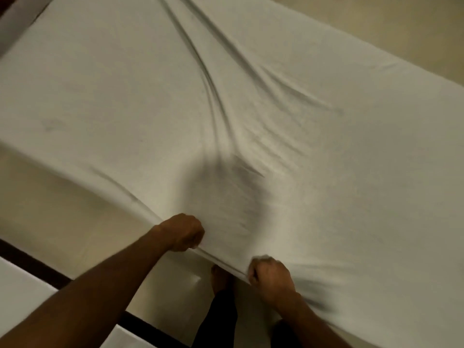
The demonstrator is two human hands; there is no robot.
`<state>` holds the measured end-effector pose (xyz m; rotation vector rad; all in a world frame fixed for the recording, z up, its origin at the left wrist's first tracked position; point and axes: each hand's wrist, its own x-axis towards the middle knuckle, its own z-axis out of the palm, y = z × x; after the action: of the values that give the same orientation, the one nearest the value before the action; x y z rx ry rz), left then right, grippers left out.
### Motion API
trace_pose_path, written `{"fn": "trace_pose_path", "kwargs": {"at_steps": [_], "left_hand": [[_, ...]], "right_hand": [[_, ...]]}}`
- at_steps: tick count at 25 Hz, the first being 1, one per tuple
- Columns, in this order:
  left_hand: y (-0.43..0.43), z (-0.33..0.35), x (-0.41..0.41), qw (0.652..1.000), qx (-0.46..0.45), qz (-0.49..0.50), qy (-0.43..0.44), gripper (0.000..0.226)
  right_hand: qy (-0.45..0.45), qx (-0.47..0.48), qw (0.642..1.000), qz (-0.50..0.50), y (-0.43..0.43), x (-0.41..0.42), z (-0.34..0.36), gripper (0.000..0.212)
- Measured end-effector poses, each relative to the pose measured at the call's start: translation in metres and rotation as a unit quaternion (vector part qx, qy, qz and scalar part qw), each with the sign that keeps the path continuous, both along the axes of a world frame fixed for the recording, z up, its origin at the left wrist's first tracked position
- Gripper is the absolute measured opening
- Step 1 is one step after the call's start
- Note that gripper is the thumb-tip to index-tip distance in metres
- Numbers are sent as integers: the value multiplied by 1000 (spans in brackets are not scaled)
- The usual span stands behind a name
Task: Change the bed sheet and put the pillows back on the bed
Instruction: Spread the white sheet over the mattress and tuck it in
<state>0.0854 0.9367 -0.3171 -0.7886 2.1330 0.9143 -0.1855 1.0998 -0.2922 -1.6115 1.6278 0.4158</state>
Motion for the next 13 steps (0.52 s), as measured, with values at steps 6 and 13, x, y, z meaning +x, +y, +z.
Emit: {"fn": "trace_pose_path", "kwargs": {"at_steps": [6, 13], "left_hand": [[-65, 1, 75, 985, -131, -5, 109, 29], [-112, 6, 128, 986, -114, 122, -21, 9]], "right_hand": [[-45, -97, 993, -51, -60, 77, -7, 28], [-20, -128, 991, -24, -95, 159, -40, 8]]}}
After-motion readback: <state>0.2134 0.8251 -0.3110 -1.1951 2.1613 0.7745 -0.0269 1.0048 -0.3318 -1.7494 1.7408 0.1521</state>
